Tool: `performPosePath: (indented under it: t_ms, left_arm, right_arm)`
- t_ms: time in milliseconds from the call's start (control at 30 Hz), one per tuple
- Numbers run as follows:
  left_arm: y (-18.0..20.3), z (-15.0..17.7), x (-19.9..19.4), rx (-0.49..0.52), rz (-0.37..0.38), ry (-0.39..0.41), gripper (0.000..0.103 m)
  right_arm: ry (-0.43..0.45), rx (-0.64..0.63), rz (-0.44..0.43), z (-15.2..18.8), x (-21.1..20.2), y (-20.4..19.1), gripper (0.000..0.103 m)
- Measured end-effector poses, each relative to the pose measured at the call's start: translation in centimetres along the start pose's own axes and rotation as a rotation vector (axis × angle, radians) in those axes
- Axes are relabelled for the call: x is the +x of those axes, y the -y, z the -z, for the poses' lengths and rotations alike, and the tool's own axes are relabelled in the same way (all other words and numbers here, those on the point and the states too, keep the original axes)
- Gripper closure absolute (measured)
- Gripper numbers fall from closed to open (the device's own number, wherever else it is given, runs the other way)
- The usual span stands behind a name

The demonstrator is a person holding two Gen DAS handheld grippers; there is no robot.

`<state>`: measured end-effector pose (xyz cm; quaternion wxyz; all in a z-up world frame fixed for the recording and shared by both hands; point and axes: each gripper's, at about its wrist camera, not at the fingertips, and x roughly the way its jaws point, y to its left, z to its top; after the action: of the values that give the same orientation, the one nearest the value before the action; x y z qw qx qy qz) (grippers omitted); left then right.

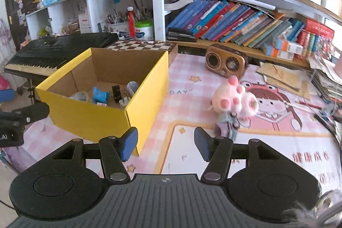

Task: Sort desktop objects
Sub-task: 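Withdraw both tools from the box toward the toy car by the plush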

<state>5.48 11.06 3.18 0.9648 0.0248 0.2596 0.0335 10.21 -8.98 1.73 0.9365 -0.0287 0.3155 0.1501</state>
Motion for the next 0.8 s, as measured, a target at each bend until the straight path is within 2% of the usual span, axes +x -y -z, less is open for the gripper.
performPosePath:
  t_ms: [300, 800]
  left_arm:
    - [0.7, 1.9, -1.6, -0.042, 0.021, -0.031, 0.001]
    - [3.7, 3.9, -1.6, 0.049, 0.116, -0.087, 0.001]
  right_arm:
    - [0.006, 0.059, 0.044, 2.7, -2.9, -0.3, 0.045]
    - [-0.061, 0.129, 0.111, 6.0, -4.5, 0.8, 0.042]
